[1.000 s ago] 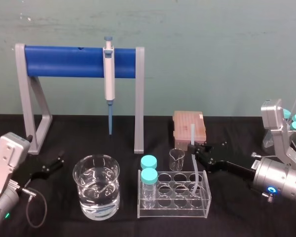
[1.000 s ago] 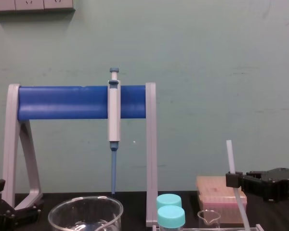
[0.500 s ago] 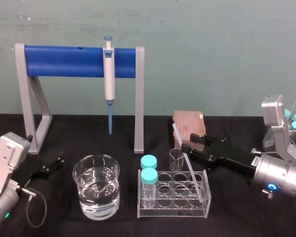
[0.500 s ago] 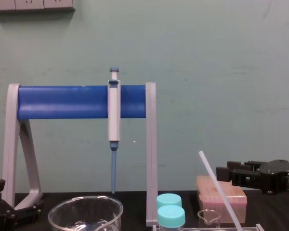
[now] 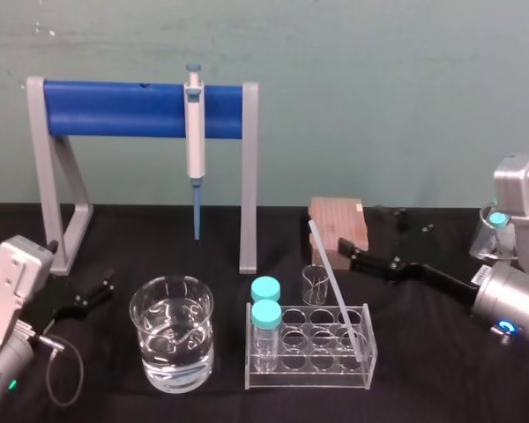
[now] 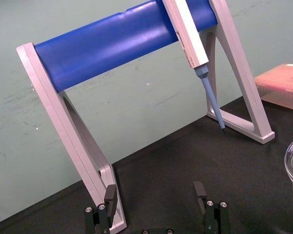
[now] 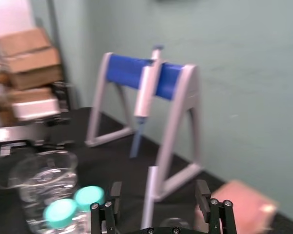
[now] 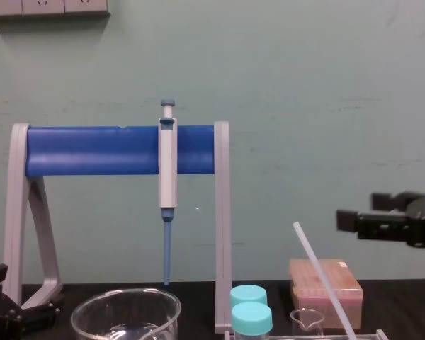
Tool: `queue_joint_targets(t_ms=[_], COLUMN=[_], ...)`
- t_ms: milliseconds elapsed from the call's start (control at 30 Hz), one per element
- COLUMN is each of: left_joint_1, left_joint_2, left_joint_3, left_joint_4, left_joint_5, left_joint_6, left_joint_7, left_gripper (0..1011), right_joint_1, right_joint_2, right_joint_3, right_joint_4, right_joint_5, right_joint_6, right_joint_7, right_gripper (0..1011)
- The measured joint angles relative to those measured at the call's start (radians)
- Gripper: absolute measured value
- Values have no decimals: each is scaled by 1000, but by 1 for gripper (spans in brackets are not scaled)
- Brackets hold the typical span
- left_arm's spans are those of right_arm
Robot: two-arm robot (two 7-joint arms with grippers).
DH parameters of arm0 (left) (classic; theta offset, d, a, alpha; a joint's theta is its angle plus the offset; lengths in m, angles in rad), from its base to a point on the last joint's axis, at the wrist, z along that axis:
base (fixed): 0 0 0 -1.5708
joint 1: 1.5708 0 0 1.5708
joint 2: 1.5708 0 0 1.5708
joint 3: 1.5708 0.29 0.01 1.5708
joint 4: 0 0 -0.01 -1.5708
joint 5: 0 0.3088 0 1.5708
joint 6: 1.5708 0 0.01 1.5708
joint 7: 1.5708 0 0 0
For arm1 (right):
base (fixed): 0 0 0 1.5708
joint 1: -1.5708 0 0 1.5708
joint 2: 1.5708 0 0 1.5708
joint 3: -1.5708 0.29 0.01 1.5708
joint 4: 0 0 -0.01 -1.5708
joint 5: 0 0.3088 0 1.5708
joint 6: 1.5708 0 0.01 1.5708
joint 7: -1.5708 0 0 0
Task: Pick up the stirring rod with one hand, then place it down.
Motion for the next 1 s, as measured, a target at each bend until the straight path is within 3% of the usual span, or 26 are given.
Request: queue_joint_targets(t_ms=[67, 200, 433, 700, 800, 1000], left_joint_1=[0, 0, 0, 0, 0, 0], left_joint_2=[0, 0, 0, 0, 0, 0], left_joint_3=[0, 0, 0, 0, 0, 0], left_joint_4=[0, 0, 0, 0, 0, 0], left_joint_5=[0, 0, 0, 0, 0, 0], left_joint_6=[0, 0, 0, 0, 0, 0], left_joint_7=[0, 0, 0, 0, 0, 0], left_gripper=[1005, 1005, 1005, 1005, 1005, 1005], right_joint_1=[-25, -85, -128, -138, -139, -138], right_joint_2=[2, -19, -94, -183, -201, -197], right_joint_3=[14, 48, 69, 62, 63, 63], right_joint_4=[-30, -65, 0, 118, 141, 136], right_joint_5=[-33, -115, -188, -245, -246, -246], right_joint_6=[-8, -14, -47, -127, -141, -141], right_joint_7=[-63, -233, -387, -449, -449, -448], right_gripper=[997, 1003, 1003, 1003, 1003, 1003])
